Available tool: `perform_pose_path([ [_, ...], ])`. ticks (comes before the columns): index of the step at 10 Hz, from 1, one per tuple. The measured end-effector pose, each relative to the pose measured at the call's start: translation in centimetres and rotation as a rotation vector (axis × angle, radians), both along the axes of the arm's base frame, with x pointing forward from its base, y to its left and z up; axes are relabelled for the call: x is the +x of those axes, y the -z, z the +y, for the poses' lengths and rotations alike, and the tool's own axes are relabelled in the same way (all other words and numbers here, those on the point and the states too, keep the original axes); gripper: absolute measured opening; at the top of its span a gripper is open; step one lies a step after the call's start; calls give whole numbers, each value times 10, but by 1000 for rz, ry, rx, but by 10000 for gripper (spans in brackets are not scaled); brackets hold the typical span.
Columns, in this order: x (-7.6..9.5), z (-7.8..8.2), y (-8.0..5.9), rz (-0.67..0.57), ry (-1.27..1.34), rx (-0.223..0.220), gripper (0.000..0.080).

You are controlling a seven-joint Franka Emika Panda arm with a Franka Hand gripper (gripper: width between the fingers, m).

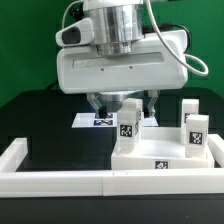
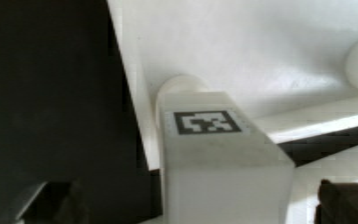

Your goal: Assemble square table

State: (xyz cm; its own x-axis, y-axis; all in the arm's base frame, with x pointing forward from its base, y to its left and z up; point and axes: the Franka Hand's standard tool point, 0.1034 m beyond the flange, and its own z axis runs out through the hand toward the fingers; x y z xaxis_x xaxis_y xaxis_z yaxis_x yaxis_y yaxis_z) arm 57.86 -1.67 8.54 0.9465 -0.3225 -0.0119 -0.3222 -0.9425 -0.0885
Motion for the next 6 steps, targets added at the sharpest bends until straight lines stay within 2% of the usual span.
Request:
perform_pose_path([
  [2, -2, 1, 6, 10, 0, -3, 649],
  [3, -2, 1, 6, 11, -1, -3, 622],
  [5, -2, 0, 6, 11, -7, -5, 332],
  [6, -2, 0, 6, 12, -12, -8, 332],
])
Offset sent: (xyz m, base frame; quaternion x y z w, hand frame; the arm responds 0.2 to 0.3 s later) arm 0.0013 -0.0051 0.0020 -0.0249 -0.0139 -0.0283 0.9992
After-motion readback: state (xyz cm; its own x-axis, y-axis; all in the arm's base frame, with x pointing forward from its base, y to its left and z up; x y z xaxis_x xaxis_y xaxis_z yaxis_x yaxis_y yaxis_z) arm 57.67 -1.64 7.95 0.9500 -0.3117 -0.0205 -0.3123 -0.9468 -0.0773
